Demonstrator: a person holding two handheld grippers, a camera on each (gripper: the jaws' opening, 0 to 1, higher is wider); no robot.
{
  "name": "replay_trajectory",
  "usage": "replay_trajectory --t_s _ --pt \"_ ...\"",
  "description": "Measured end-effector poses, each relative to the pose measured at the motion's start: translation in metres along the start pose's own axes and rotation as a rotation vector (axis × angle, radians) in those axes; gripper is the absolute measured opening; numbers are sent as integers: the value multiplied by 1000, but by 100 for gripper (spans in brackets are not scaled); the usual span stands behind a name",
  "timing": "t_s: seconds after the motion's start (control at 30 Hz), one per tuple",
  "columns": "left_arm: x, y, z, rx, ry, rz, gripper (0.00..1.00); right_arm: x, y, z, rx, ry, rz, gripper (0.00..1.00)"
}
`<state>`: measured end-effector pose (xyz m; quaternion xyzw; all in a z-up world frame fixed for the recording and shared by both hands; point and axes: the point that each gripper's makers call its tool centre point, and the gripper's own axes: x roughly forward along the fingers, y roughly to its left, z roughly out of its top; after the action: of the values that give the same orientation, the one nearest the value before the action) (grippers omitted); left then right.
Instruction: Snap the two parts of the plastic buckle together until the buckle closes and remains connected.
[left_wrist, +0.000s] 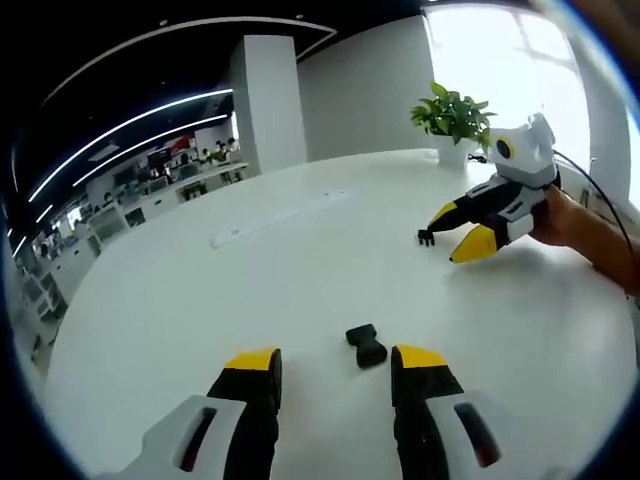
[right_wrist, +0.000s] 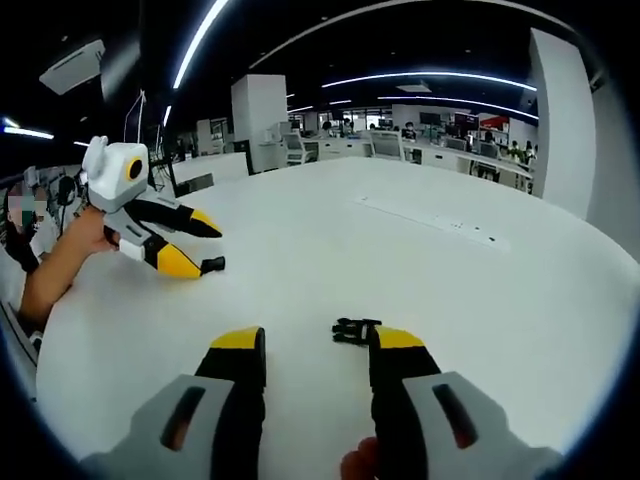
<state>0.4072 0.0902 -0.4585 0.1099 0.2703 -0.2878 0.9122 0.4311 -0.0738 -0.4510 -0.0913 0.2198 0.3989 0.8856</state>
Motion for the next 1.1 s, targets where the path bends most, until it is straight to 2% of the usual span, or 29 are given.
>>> replay_trajectory --t_s 0.3,0.47,0.67,1.1 --pt "2 1 -1 0 6 0 45 -7 14 1 21 28 46 37" --pt "2 1 -1 9 7 0 44 -10 8 7 11 -27 24 38" --pt "3 0 -1 2 6 -5 43 -2 0 -4 10 22 14 42" --pt "2 2 -1 3 6 1 43 -4 10 -8 32 54 42 37"
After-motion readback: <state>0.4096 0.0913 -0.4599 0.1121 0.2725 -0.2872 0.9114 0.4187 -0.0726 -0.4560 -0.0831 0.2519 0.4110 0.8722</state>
